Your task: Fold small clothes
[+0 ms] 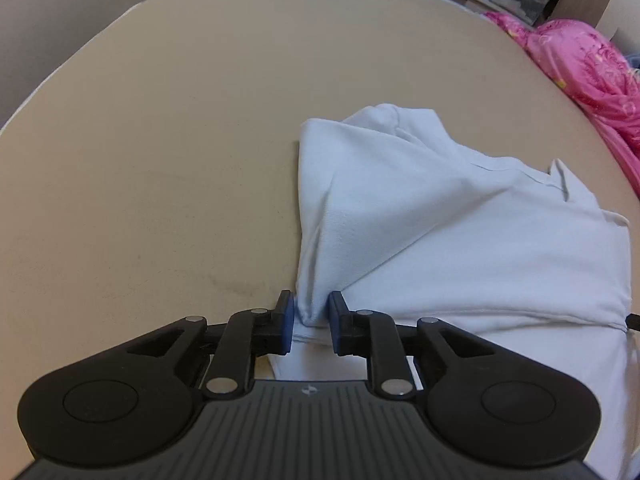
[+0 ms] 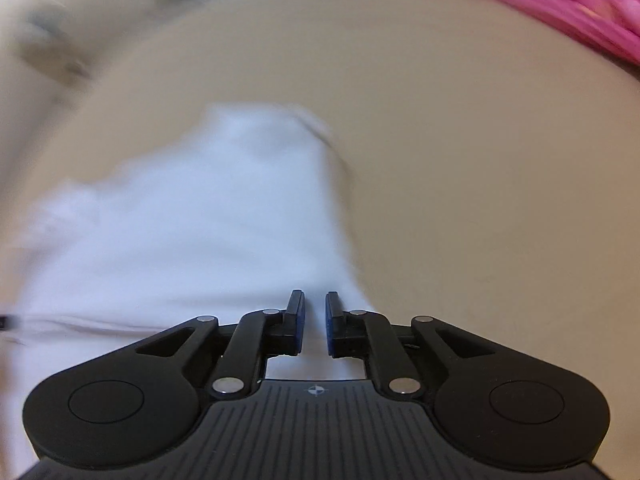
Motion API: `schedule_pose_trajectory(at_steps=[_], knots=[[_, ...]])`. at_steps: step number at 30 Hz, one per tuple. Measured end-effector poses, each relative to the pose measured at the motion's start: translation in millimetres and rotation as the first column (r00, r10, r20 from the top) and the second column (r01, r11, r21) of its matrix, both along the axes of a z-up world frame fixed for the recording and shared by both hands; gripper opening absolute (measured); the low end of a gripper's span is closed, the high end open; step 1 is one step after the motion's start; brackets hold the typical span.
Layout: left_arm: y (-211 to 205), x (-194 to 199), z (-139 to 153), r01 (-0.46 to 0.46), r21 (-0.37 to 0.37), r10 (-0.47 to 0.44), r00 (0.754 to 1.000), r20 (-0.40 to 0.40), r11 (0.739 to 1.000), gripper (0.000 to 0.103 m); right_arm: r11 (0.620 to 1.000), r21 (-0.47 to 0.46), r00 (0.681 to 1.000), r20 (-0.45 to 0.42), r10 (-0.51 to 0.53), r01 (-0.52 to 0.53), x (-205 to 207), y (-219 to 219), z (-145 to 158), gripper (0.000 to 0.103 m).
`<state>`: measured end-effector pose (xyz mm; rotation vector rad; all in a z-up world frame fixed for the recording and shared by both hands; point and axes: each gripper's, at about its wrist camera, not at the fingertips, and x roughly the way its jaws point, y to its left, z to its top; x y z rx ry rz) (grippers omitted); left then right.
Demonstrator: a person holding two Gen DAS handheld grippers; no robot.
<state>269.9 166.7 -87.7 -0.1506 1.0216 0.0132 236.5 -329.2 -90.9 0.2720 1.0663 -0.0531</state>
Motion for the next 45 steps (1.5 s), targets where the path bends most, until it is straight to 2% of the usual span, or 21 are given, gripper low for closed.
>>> schedule_pose_trajectory(at_steps=[1, 2, 3, 5, 6, 8, 12, 15, 18, 23, 27, 30, 33, 36, 41, 42, 43, 45], knots=[[-2, -7, 8, 0.0, 0.018, 0.0, 1.0, 0.021, 1.0, 0.022, 0.998, 0.035, 0.998, 0.021, -0.053, 0.052, -7, -7, 4, 0.0], [-4, -18, 17, 0.001, 0.049, -0.004, 0.998, 0.062, 0.999, 0.022, 0.992, 0.067, 0.994, 0.036, -0.108, 0.105, -18, -11, 14, 0.008], [-6, -29, 24, 0.003, 0.08, -0.011, 0.995, 0.099, 0.997, 0.022, 0.989, 0.055, 0.987, 0.072, -0.141, 0.137, -32, -10, 28, 0.01], [-9, -45, 34, 0.01, 0.133, -0.027, 0.992, 0.124, 0.991, 0.022, 0.994, 0.016, 0.975, 0.195, -0.109, 0.108, -63, -4, 56, 0.016], [-11, -56, 42, 0.007, 0.16, -0.029, 0.991, 0.134, 0.987, 0.022, 0.995, 0.005, 0.964, 0.249, -0.096, 0.098, -82, 1, 68, 0.024], [-11, -80, 56, 0.0, 0.163, -0.026, 0.987, 0.161, 0.987, 0.022, 0.996, 0.029, 0.944, 0.318, -0.087, 0.082, -118, 5, 81, 0.033], [-14, -142, 73, 0.021, 0.132, -0.045, 0.982, 0.183, 0.991, 0.027, 0.994, 0.036, 0.941, 0.323, -0.105, 0.099, -164, -10, 82, 0.034], [-21, -193, 57, 0.054, 0.126, -0.073, 0.986, 0.151, 0.991, 0.029, 0.996, 0.029, 0.941, 0.327, -0.088, 0.083, -194, -11, 81, 0.034], [-26, -223, 38, 0.068, 0.164, -0.08, 0.994, 0.071, 0.984, 0.029, 0.998, -0.02, 0.95, 0.307, -0.054, 0.063, -214, -13, 65, 0.034], [-9, -249, 19, 0.002, 0.093, 0.0, 1.0, -0.013, 0.996, 0.029, 0.999, -0.004, 0.973, 0.226, -0.043, 0.045, -240, -33, 46, 0.034], [8, -258, 6, -0.065, -0.029, 0.061, 0.991, -0.119, 0.997, 0.029, 0.997, 0.071, 0.998, 0.056, -0.04, 0.036, -248, -51, 22, 0.037], [6, -257, 1, -0.086, -0.021, 0.082, 0.985, -0.154, 0.996, 0.029, 0.991, 0.124, 0.998, -0.042, -0.046, 0.051, -252, -60, 4, 0.037], [4, -255, -3, -0.083, -0.06, 0.071, 0.98, -0.183, 0.995, 0.029, 0.991, 0.119, 0.996, -0.071, -0.045, 0.053, -252, -63, -4, 0.037], [-6, -257, -15, -0.047, -0.032, 0.038, 0.972, -0.232, 0.998, 0.029, 0.989, 0.126, 0.994, -0.089, -0.061, 0.072, -251, -68, -7, 0.037], [-24, -263, -18, 0.018, 0.067, -0.003, 0.978, -0.21, 0.998, 0.028, 0.996, 0.087, 0.995, -0.095, -0.014, 0.023, -247, -60, -9, 0.039], [-25, -264, -17, 0.02, 0.069, -0.005, 0.978, -0.207, 0.997, 0.023, 0.997, 0.079, 0.996, -0.094, 0.002, 0.005, -246, -57, -8, 0.04], [-28, -265, -17, 0.028, 0.066, -0.014, 0.979, -0.203, 0.997, 0.01, 0.997, 0.069, 0.995, -0.094, 0.022, -0.015, -245, -52, -8, 0.04], [-34, -268, -13, 0.042, 0.078, -0.026, 0.981, -0.192, 0.996, 0.006, 0.997, 0.041, 0.994, -0.094, 0.062, -0.059, -246, -46, -8, 0.038]])
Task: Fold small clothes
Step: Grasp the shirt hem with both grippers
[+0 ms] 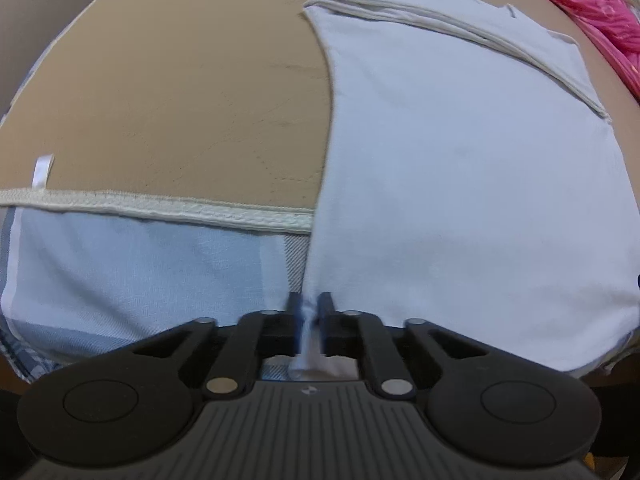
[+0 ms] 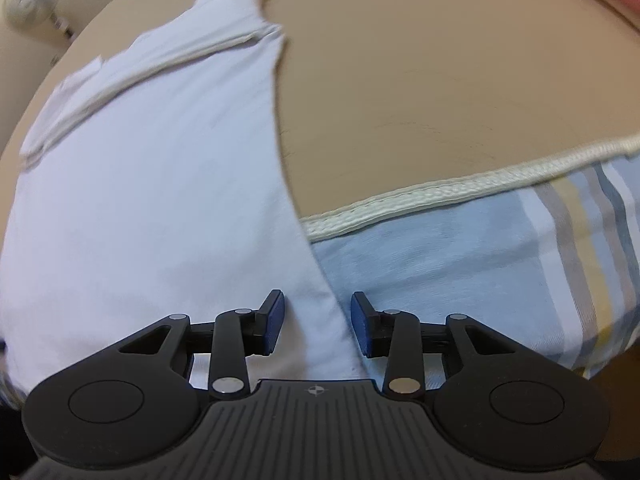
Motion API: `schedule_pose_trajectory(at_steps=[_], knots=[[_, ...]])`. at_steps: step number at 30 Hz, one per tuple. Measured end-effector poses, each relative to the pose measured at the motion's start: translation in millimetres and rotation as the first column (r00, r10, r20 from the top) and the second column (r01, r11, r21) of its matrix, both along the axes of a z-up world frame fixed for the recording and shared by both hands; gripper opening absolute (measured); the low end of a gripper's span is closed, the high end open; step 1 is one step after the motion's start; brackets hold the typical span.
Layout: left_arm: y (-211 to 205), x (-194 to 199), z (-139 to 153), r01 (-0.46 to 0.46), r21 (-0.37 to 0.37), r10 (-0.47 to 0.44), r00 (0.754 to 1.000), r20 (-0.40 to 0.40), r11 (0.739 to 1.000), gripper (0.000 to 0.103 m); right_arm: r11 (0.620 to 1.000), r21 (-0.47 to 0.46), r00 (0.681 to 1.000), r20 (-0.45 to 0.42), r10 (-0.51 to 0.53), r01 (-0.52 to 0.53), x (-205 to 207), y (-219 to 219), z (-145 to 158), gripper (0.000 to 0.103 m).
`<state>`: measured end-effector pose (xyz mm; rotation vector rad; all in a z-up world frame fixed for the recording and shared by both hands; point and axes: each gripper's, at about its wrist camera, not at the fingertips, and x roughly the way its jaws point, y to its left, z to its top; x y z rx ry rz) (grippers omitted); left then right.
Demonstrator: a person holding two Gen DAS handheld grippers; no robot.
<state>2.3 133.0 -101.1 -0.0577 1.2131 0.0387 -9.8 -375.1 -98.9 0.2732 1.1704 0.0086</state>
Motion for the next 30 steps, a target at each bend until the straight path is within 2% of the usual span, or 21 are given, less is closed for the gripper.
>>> schedule_pose_trajectory(at_steps=[1, 2, 4, 7, 11, 15, 16, 19, 22, 24, 26, 29, 30], knots=[[-4, -2, 1, 0.009, 0.016, -0.009, 1.0, 0.007, 1.0, 0.006, 1.0, -0.011, 1.0, 0.004, 0.015, -0.015, -1, 2, 1, 0.029], [-7, -3, 3, 0.02, 0.033, -0.021, 1.0, 0.015, 0.999, 0.006, 0.999, -0.008, 0.999, 0.01, 0.031, -0.031, -2, 4, 2, 0.004], [-14, -6, 7, 0.039, 0.058, -0.041, 0.999, 0.033, 0.998, 0.006, 0.999, 0.02, 0.999, 0.029, 0.03, -0.031, -5, 3, 6, 0.004], [-10, -8, 8, 0.039, 0.037, -0.04, 0.999, 0.03, 0.999, 0.008, 0.999, 0.017, 0.997, 0.06, 0.038, -0.039, -8, 5, 12, 0.005], [-6, 2, -3, 0.025, 0.035, -0.024, 1.0, -0.019, 0.999, 0.011, 0.999, -0.008, 0.999, 0.007, 0.036, -0.036, -4, 6, 2, 0.011], [-16, 4, -5, 0.05, 0.072, -0.049, 0.999, -0.006, 0.996, 0.006, 0.998, -0.022, 0.998, 0.0, 0.057, -0.057, -1, 11, 0, 0.011], [-19, 2, -4, 0.057, 0.088, -0.058, 0.998, 0.007, 0.995, 0.006, 0.998, -0.022, 0.998, 0.005, 0.058, -0.058, 0, 11, 0, 0.006], [-19, -1, 2, 0.037, 0.108, -0.044, 0.997, 0.057, 0.993, 0.006, 0.999, 0.009, 0.997, 0.065, 0.045, -0.045, -2, 8, 9, 0.005], [-14, -2, 7, 0.017, 0.066, -0.022, 0.997, 0.07, 0.998, 0.006, 0.998, 0.049, 0.993, 0.117, 0.031, -0.037, -5, 3, 18, 0.005], [-13, -2, 3, 0.019, 0.042, -0.02, 0.999, 0.04, 0.999, 0.008, 0.999, 0.033, 0.997, 0.074, 0.027, -0.03, -4, 2, 11, 0.008], [-16, -1, -6, 0.027, 0.064, -0.026, 1.0, -0.005, 0.998, 0.016, 0.999, 0.019, 0.999, 0.011, 0.037, -0.037, -3, 4, 1, 0.009], [-21, -2, -5, 0.049, 0.091, -0.049, 0.999, -0.004, 0.995, 0.015, 0.998, -0.013, 0.998, 0.009, 0.066, -0.066, -1, 11, 0, 0.01], [-22, -3, -5, 0.052, 0.089, -0.052, 0.999, 0.0, 0.995, 0.007, 0.998, -0.012, 0.998, 0.011, 0.066, -0.066, -1, 11, 0, 0.01]])
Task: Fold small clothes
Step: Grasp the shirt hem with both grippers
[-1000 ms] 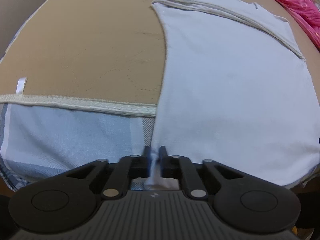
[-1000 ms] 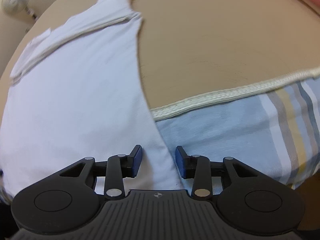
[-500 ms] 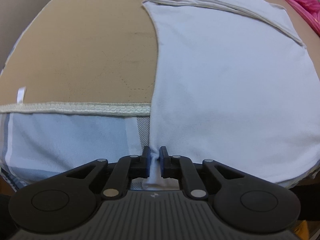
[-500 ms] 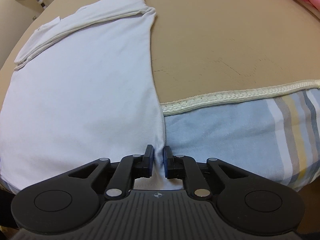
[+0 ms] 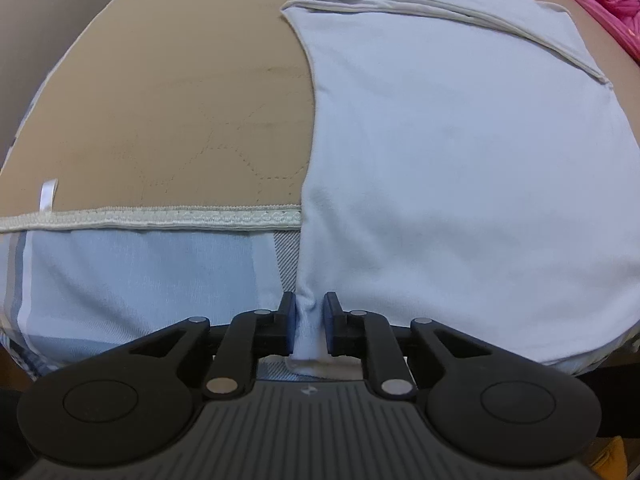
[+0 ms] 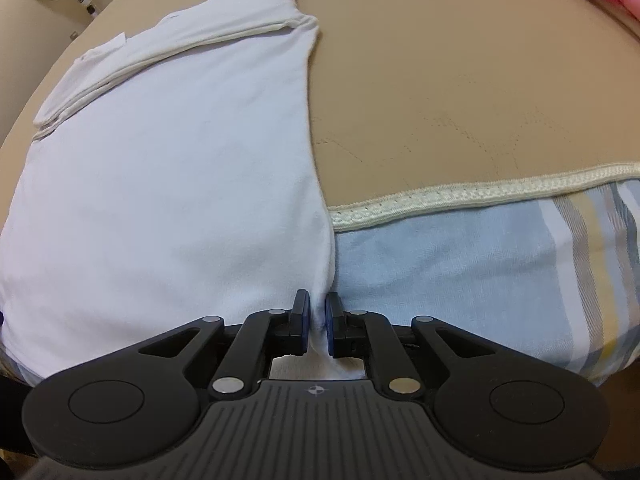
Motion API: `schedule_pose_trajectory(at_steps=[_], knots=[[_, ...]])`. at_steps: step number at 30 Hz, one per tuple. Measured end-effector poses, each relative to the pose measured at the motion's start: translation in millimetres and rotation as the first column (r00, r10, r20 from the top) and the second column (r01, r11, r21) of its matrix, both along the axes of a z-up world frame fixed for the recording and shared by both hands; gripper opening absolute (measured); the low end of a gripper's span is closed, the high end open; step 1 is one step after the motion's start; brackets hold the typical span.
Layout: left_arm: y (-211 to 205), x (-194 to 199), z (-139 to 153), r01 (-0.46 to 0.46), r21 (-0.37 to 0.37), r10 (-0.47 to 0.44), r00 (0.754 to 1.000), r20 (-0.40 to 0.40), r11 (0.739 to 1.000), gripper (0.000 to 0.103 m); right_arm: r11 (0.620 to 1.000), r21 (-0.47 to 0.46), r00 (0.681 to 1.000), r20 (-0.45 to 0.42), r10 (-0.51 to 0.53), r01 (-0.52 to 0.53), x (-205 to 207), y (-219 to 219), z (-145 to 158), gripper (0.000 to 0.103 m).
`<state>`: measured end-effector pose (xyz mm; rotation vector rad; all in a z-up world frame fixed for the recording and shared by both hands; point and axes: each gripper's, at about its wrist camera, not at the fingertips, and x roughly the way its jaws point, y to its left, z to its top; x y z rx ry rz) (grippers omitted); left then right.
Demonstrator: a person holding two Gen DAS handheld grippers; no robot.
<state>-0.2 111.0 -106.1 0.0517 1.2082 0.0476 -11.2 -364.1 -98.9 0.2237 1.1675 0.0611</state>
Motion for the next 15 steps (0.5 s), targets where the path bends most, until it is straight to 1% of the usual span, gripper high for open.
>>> schedule_pose_trajectory(at_steps=[1, 2, 4, 6, 7, 9, 10, 11, 13, 15], knots=[[-1, -1, 2, 0.002, -0.005, -0.002, 1.0, 0.01, 1.0, 0.005, 1.0, 0.002, 1.0, 0.001, -0.002, 0.002, 0, 0, 0, 0.01], [-5, -3, 4, 0.005, 0.002, -0.005, 1.0, 0.025, 1.0, 0.005, 1.0, 0.004, 1.0, 0.004, -0.002, 0.002, -1, -1, 1, 0.005], [-7, -6, 11, 0.006, 0.007, -0.007, 0.998, 0.062, 1.0, 0.005, 1.0, 0.017, 0.999, 0.04, -0.004, 0.003, -3, -2, 6, 0.004], [-5, -8, 13, -0.011, -0.013, 0.012, 0.998, 0.062, 1.0, 0.006, 0.999, 0.046, 0.997, 0.08, -0.005, 0.001, -6, -4, 14, 0.004], [-2, -9, 13, -0.03, -0.028, 0.031, 0.998, 0.047, 0.999, 0.007, 0.998, 0.055, 0.996, 0.086, -0.007, 0.003, -7, -5, 16, 0.004], [5, -8, 9, -0.067, -0.058, 0.068, 0.998, 0.016, 0.996, 0.008, 0.999, 0.046, 0.998, 0.069, -0.013, 0.01, -7, -6, 15, 0.006], [8, -6, 7, -0.074, -0.064, 0.074, 0.997, 0.002, 0.995, 0.008, 0.999, 0.036, 0.999, 0.05, -0.017, 0.015, -6, -5, 12, 0.009], [8, -5, 5, -0.073, -0.063, 0.073, 0.997, -0.009, 0.995, 0.008, 1.0, 0.022, 1.0, 0.022, -0.015, 0.014, -5, -4, 8, 0.009], [4, -1, 2, -0.049, -0.04, 0.049, 0.999, -0.01, 0.998, 0.008, 1.0, 0.0, 1.0, -0.008, 0.005, -0.005, -7, -1, 0, 0.009], [-2, 0, 0, -0.027, -0.021, 0.027, 1.0, -0.01, 0.999, 0.008, 1.0, -0.016, 1.0, -0.003, 0.018, -0.018, -6, 4, 1, 0.009]])
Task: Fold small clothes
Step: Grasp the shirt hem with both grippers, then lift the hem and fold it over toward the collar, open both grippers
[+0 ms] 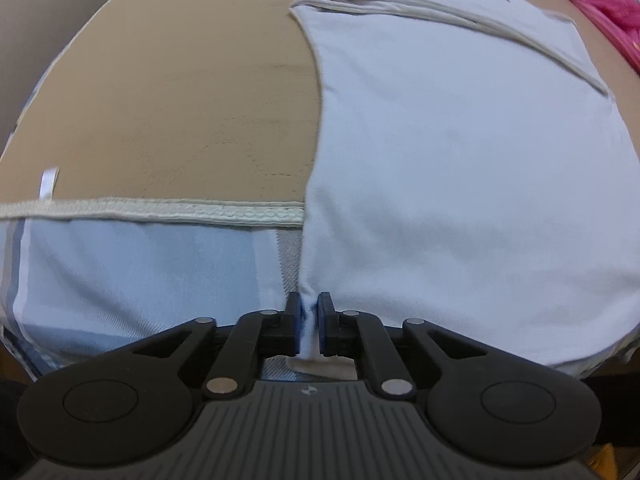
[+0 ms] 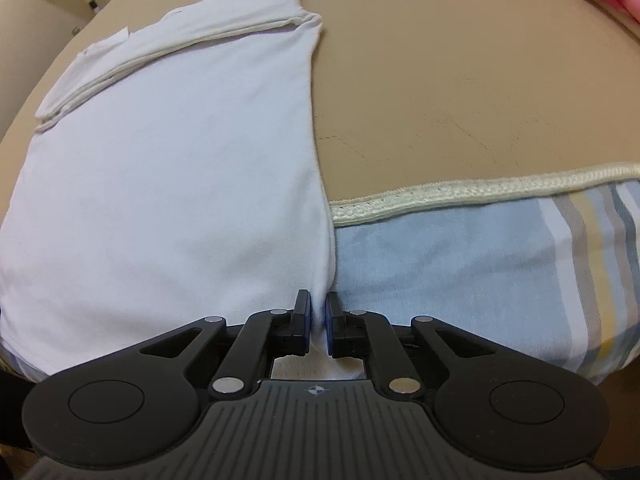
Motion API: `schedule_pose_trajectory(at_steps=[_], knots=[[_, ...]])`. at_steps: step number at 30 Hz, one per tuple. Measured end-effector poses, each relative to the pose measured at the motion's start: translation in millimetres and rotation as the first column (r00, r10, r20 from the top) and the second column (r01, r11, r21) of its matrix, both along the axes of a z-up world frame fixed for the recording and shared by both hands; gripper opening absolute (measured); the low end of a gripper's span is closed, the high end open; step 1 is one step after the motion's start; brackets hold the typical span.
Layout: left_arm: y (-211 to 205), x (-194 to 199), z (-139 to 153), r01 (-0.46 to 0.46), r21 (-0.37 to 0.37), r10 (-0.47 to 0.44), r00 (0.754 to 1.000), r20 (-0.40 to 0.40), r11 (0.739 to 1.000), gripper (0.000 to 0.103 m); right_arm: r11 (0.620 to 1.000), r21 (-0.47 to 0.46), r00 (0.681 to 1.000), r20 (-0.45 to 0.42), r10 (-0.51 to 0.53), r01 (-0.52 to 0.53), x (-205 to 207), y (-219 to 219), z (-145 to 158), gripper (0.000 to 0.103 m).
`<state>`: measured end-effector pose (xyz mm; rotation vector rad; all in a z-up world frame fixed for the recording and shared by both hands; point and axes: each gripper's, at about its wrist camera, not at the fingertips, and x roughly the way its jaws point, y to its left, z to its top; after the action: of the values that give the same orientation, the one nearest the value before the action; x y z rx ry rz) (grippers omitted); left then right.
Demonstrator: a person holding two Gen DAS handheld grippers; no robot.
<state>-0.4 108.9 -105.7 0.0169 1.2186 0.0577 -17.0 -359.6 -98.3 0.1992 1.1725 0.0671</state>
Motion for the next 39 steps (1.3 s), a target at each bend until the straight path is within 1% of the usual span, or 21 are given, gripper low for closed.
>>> schedule_pose_trajectory(at_steps=[3, 4, 5, 9, 12, 14, 15, 19, 23, 25, 27, 29, 30, 31, 32, 34, 35, 37, 38, 39], knots=[[-4, -1, 1, 0.007, 0.014, -0.007, 1.0, 0.004, 1.0, 0.008, 1.0, 0.007, 1.0, 0.002, -0.011, 0.011, -1, -1, 1, 0.008], [-4, -1, 2, 0.005, 0.013, -0.005, 1.0, 0.009, 1.0, 0.007, 1.0, 0.007, 1.0, 0.011, -0.014, 0.014, -2, -1, 3, 0.006], [-1, -4, 2, 0.003, 0.013, -0.004, 1.0, 0.016, 1.0, 0.006, 1.0, 0.007, 1.0, 0.025, -0.015, 0.014, -3, -1, 5, 0.005], [-5, -16, 16, 0.027, 0.026, -0.028, 0.997, 0.067, 0.999, 0.005, 0.999, 0.038, 0.994, 0.106, -0.008, 0.004, -13, -2, 20, 0.005], [-9, -28, 37, 0.059, 0.019, -0.061, 0.99, 0.131, 0.998, 0.005, 0.994, 0.102, 0.99, 0.132, -0.058, 0.045, -18, -10, 35, 0.004], [-10, -35, 55, 0.082, 0.017, -0.084, 0.98, 0.183, 0.996, 0.005, 0.991, 0.125, 0.979, 0.189, -0.075, 0.052, -22, -15, 52, 0.004], [-9, -39, 64, 0.087, 0.012, -0.088, 0.975, 0.206, 0.996, 0.005, 0.987, 0.152, 0.97, 0.227, -0.09, 0.056, -25, -20, 64, 0.004], [2, -44, 94, 0.071, -0.046, -0.055, 0.957, 0.286, 0.996, 0.005, 0.962, 0.26, 0.932, 0.318, -0.171, 0.088, -30, -39, 100, 0.004], [21, -57, 122, 0.055, -0.101, -0.018, 0.941, 0.339, 0.993, 0.005, 0.929, 0.353, 0.908, 0.342, -0.241, 0.113, -45, -57, 120, 0.003], [28, -66, 134, 0.055, -0.104, -0.014, 0.932, 0.363, 0.993, 0.004, 0.919, 0.378, 0.903, 0.349, -0.25, 0.108, -53, -62, 125, 0.003], [34, -79, 149, 0.061, -0.108, -0.016, 0.924, 0.381, 0.992, 0.004, 0.916, 0.392, 0.902, 0.36, -0.238, 0.085, -63, -64, 132, 0.003], [41, -96, 166, 0.073, -0.146, -0.012, 0.925, 0.379, 0.987, 0.004, 0.914, 0.401, 0.901, 0.369, -0.229, 0.068, -77, -69, 141, 0.003], [44, -108, 176, 0.084, -0.178, -0.01, 0.925, 0.38, 0.98, 0.004, 0.908, 0.412, 0.9, 0.365, -0.238, 0.073, -86, -72, 145, 0.003], [46, -121, 189, 0.11, -0.205, -0.02, 0.918, 0.395, 0.973, 0.004, 0.896, 0.438, 0.9, 0.355, -0.252, 0.078, -97, -78, 151, 0.003], [47, -133, 200, 0.131, -0.212, -0.032, 0.909, 0.416, 0.968, 0.004, 0.882, 0.465, 0.896, 0.358, -0.263, 0.073, -108, -79, 158, 0.003], [46, -151, 220, 0.162, -0.198, -0.056, 0.889, 0.455, 0.967, 0.004, 0.874, 0.483, 0.884, 0.382, -0.271, 0.06, -130, -84, 170, 0.003], [46, -153, 225, 0.168, -0.196, -0.059, 0.882, 0.468, 0.966, 0.004, 0.874, 0.483, 0.877, 0.394, -0.275, 0.057, -138, -86, 175, 0.003], [48, -142, 227, 0.159, -0.218, -0.04, 0.883, 0.468, 0.963, 0.005, 0.861, 0.504, 0.871, 0.388, -0.301, 0.073, -139, -93, 177, 0.003], [49, -132, 225, 0.153, -0.231, -0.028, 0.883, 0.468, 0.961, 0.005, 0.849, 0.522, 0.871, 0.376, -0.317, 0.084, -135, -96, 175, 0.003], [51, -113, 219, 0.13, -0.242, -0.006, 0.889, 0.457, 0.961, 0.005, 0.839, 0.538, 0.87, 0.369, -0.326, 0.086, -124, -97, 171, 0.003]])
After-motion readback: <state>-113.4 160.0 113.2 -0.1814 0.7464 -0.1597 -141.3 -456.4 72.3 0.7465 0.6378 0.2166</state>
